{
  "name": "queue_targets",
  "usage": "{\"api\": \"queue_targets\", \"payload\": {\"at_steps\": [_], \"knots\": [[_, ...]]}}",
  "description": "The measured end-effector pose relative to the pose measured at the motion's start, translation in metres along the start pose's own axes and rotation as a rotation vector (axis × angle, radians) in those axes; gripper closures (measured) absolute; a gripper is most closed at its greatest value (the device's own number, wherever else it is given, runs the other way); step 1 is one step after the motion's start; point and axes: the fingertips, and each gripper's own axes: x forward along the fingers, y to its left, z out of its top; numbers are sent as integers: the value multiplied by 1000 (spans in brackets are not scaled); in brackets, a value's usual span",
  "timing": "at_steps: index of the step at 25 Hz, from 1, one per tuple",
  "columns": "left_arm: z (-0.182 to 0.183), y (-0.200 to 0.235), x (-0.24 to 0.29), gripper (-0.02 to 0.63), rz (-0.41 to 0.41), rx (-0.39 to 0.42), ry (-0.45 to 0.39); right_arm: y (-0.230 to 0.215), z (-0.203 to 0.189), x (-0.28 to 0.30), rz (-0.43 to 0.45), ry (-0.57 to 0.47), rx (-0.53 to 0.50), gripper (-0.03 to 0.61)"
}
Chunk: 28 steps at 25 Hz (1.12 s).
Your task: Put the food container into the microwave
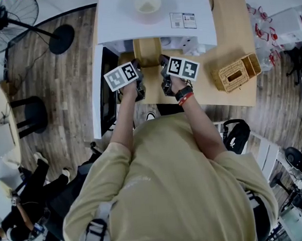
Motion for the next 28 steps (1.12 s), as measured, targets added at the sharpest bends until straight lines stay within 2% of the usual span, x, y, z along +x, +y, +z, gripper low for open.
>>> {"api": "queue_targets", "payload": {"at_steps": [6,13,28], "knots": [[8,-5,13,568,-44,-19,-19,-8,11,7,-7,-12,10,525],[28,-11,21,568,-91,-36,-107,-8,28,16,6,-44,58,525],[61,-18,36,568,-151,-15,-245,-2,62,33,8,-206,-35,525]]}}
